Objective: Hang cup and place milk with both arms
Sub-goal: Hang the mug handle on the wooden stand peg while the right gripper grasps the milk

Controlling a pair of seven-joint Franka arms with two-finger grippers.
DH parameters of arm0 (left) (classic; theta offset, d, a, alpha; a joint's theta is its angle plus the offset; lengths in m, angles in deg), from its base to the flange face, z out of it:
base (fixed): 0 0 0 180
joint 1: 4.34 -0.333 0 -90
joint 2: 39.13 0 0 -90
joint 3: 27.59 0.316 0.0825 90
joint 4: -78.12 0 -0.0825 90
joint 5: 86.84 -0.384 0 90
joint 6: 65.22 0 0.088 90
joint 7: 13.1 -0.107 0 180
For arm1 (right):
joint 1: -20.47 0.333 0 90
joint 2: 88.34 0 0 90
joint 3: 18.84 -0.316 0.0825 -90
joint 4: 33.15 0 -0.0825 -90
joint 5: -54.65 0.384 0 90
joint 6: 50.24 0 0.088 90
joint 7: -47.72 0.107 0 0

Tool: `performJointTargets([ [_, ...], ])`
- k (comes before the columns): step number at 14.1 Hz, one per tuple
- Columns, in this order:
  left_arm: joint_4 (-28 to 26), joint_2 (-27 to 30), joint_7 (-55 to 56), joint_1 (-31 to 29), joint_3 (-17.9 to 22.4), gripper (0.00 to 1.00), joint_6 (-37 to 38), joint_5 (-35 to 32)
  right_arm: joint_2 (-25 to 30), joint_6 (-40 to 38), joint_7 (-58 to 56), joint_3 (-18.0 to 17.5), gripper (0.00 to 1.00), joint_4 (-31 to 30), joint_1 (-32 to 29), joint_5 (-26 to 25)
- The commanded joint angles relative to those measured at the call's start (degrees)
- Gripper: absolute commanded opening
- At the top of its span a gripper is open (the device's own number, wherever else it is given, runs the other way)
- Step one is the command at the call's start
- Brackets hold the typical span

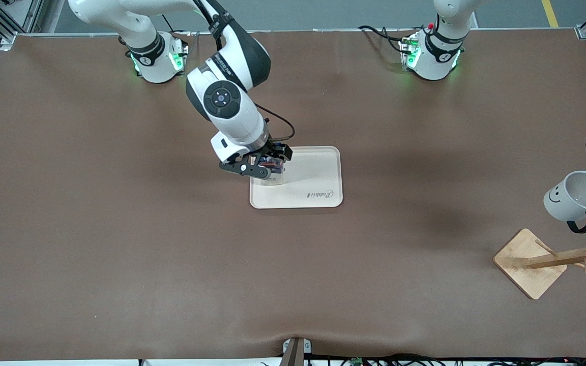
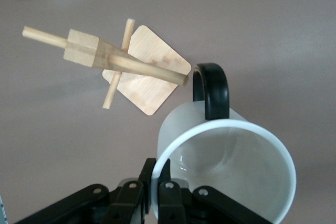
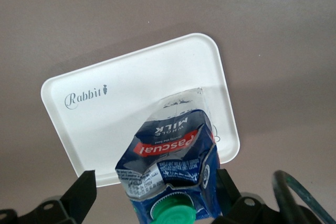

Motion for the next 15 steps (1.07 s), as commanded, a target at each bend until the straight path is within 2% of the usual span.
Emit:
performJointTargets([
  [1,3.3,-2.26,-1.58,-0.71,-0.54,0.0,0.19,0.99,-0.65,0.48,0.88,0.71,1.0,0.2,1.25,-2.75],
  [3,4.36,-3.41,-3.16,-1.68,-0.54,0.0,0.1,1.26,-0.74,0.13,0.88,0.79,1.0,0.03,1.25,-5.55],
  [4,4.45,-3.59,-3.78,-2.03,-0.54,0.0,0.1,1.95,-0.74,0.13,0.96,0.71,0.86,-0.15,1.25,-5.92],
  [6,4.54,-4.2,-3.87,-3.26,-0.54,0.0,-0.34,2.05,-1.01,0.04,0.96,0.71,0.31,-0.24,1.68,-5.92],
  [7,4.45,-4.38,-3.87,-3.35,-0.54,0.0,-0.42,2.14,-1.18,-0.04,0.96,0.71,0.21,-0.24,1.77,-5.92],
  [8,4.54,-4.64,-3.78,-3.53,-0.54,0.0,-0.42,2.22,-1.18,-0.22,1.14,0.62,0.03,-0.24,1.69,-5.92],
  [11,4.36,-4.73,-3.7,-3.7,-0.46,0.0,-0.42,2.31,-0.66,-1.09,1.23,0.71,0.0,0.2,0.81,-5.48],
  [12,4.36,-4.73,-3.17,-3.62,-0.46,0.03,-0.42,2.23,-0.39,-3.1,0.97,0.88,0.0,1.51,0.37,-5.05],
  [13,4.28,-4.91,-2.82,-3.62,-0.46,0.16,-0.42,2.31,-0.39,-7.38,0.88,0.88,0.0,4.39,-1.29,-4.43],
  [14,4.36,-4.99,-2.9,-3.62,-0.46,0.34,-0.42,2.49,-0.39,-12.39,0.7,0.88,0.0,7.64,-2.87,-2.69],
  [15,4.36,-5.0,-2.91,-3.62,-0.46,0.68,-0.42,3.53,-0.39,-15.92,0.53,0.88,0.0,10.19,-4.45,-1.36],
])
